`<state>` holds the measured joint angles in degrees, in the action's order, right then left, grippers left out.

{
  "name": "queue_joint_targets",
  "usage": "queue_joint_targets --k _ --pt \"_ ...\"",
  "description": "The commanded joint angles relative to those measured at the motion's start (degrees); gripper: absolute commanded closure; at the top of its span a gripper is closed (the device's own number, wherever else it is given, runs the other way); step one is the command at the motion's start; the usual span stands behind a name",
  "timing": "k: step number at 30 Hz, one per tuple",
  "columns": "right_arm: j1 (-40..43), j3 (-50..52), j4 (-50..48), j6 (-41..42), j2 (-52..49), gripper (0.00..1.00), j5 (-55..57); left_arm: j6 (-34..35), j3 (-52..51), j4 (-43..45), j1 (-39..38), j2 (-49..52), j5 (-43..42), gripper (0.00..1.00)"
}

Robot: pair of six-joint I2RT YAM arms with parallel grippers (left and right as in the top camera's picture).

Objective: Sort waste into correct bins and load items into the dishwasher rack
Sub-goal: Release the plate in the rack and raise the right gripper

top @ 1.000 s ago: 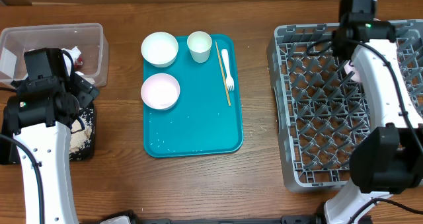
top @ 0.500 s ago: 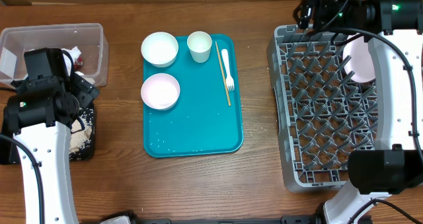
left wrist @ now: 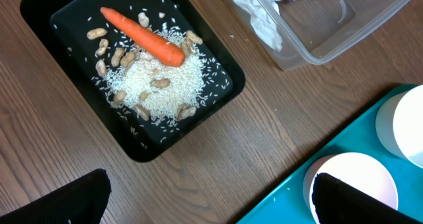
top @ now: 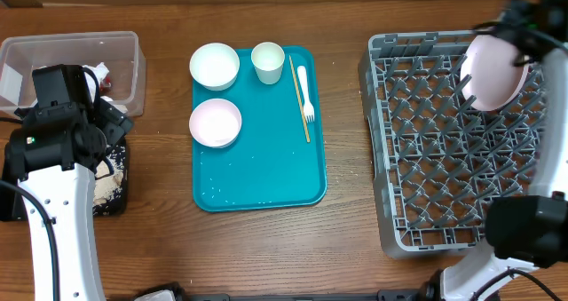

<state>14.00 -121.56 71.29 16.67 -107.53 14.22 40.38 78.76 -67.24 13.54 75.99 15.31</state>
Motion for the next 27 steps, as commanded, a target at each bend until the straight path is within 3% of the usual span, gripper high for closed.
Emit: queue_joint_targets --k 1,3,4,9,27 --pt "5.0 -0.3 -1.9 1.4 0.9 0.65 3.7 1.0 1.1 0.2 0.3 0.1 1.2 0.0" --pt "8.9 -0.3 -3.3 1.6 0.6 0.9 1.6 1.0 1.1 0.2 0.3 0.1 1.2 0.0" --pt "10.1 -0.3 -3.5 1.6 0.5 0.96 -0.3 1.0 1.1 0.2 0.3 0.1 1.2 0.0" --pt "13.5 -0.2 -3.5 1.1 -1.5 0.96 -6.6 1.0 1.1 0.2 0.3 0.1 1.2 0.0" --pt "12.6 1.6 -2.1 -3.3 -8.0 0.96 -20.7 1.0 1.1 0.2 0.3 0.1 1.2 0.0"
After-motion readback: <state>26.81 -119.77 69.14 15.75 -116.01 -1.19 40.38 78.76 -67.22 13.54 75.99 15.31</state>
